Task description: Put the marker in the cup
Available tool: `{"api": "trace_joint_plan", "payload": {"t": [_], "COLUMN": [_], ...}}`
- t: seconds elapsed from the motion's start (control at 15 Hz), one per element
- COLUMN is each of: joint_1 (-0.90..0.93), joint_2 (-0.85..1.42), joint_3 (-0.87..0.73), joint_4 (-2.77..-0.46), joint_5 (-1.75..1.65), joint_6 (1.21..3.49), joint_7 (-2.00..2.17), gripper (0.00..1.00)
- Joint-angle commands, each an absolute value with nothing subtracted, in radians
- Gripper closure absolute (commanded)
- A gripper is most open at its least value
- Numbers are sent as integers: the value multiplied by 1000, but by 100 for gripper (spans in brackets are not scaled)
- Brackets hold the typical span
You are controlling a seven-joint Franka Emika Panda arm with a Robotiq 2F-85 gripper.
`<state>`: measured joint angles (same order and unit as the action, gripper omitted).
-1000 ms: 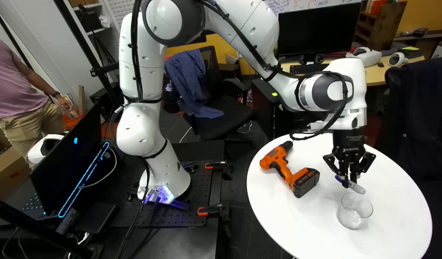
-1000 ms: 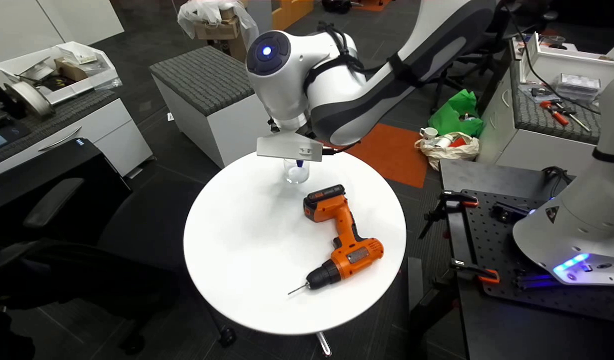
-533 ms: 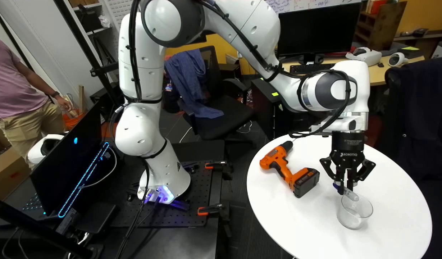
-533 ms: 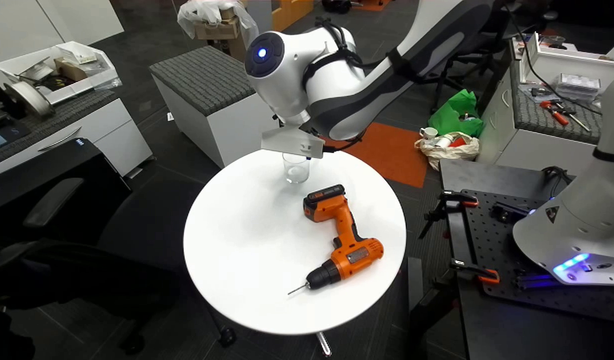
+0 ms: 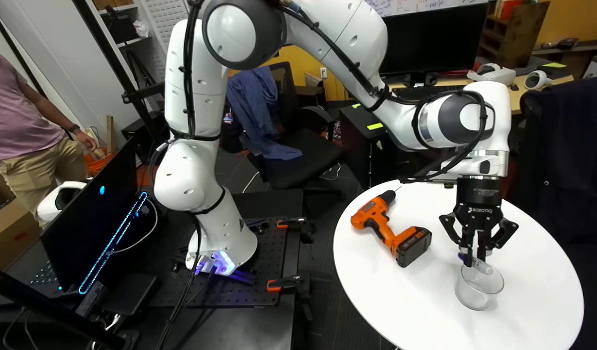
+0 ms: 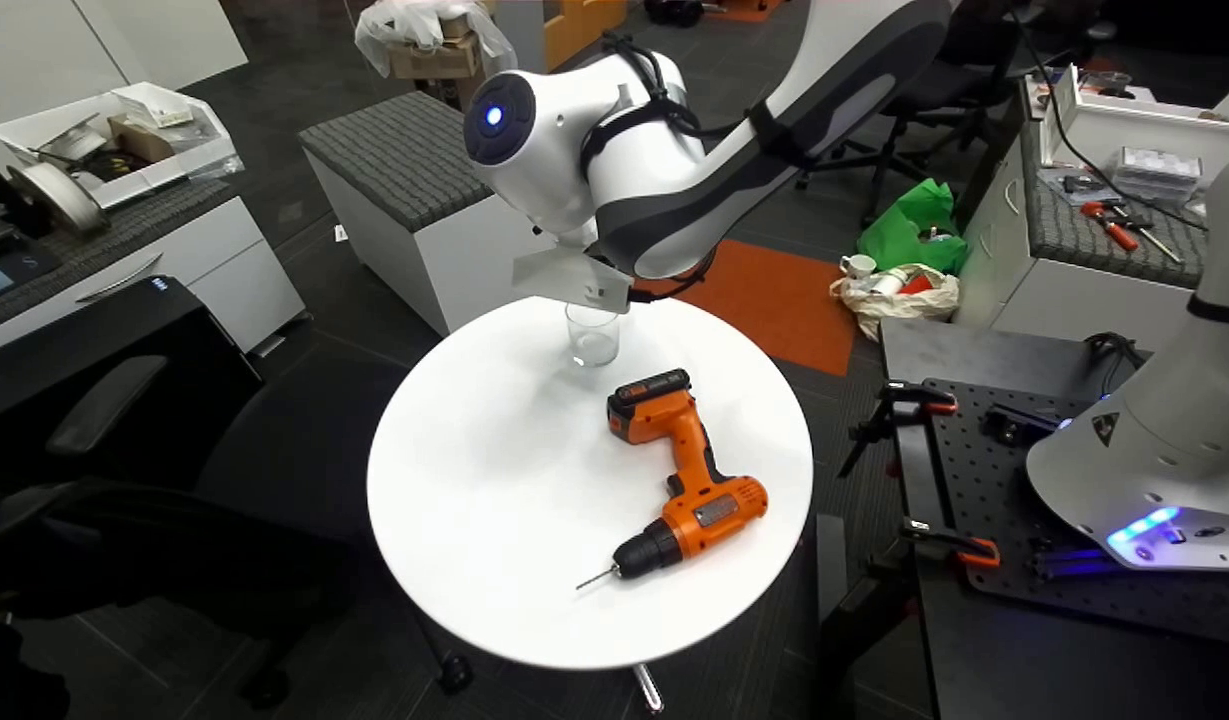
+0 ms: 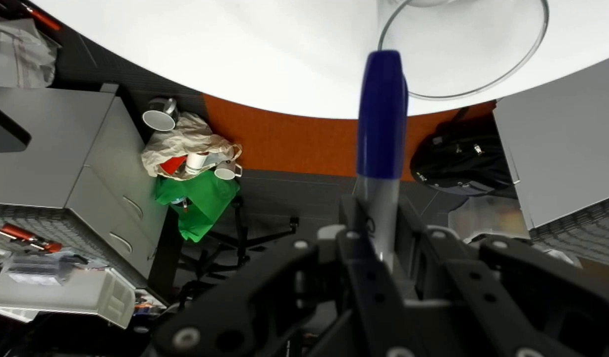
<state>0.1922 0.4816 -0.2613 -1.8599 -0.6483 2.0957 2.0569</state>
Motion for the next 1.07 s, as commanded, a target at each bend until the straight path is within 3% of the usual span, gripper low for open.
{"api": "trace_joint_plan", "payload": {"t": [0.0,1.0], "joint_1": [174,169], "joint_2": [537,689], "joint_3": [-232,-222], "joint_4": [-1774,-1614], "joint_5": [-680,-812], "joint_6": [2021,1980], "joint_7": [2110,2122], "gripper": [95,95]}}
